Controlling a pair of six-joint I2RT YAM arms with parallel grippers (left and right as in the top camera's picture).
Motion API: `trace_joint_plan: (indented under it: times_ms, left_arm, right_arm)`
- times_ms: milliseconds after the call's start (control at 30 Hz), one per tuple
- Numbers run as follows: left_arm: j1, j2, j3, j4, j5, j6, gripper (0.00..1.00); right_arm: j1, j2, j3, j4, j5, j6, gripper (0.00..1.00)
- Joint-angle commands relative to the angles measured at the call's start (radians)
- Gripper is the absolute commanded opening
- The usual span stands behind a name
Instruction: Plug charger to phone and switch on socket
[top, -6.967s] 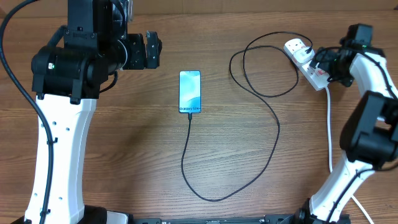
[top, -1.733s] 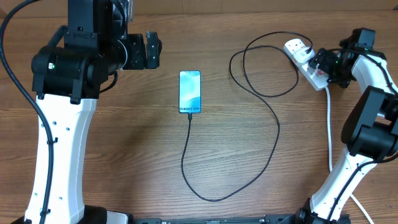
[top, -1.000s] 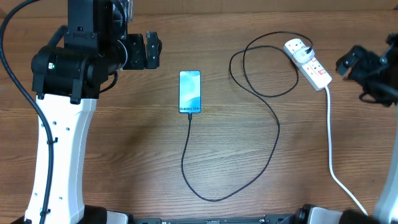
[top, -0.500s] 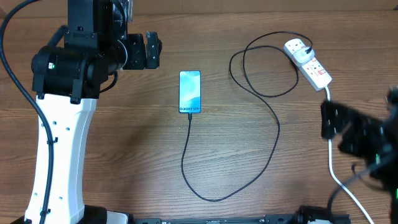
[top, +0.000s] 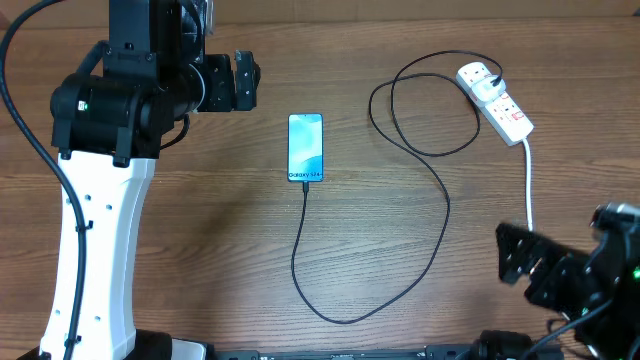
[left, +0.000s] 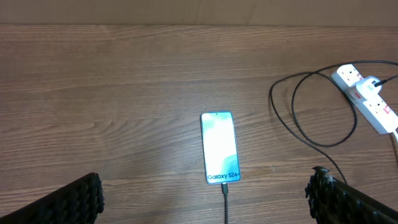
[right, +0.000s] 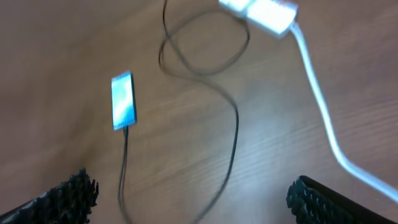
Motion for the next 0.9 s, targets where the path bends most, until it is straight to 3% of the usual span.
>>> trace_joint_plan:
  times_ms: [0, 867]
  left_arm:
    - [0.004, 0.003, 0.001, 0.003, -0.014, -0.017, 1.00]
    - [0.004, 0.003, 0.001, 0.003, -0.014, -0.017, 1.00]
  right_arm:
    - [0.005, -0.013, -0.004, -0.095, -0.097, 0.002, 1.00]
    - [0.005, -0.013, -0.005, -0.117, -0.071, -0.003, 1.00]
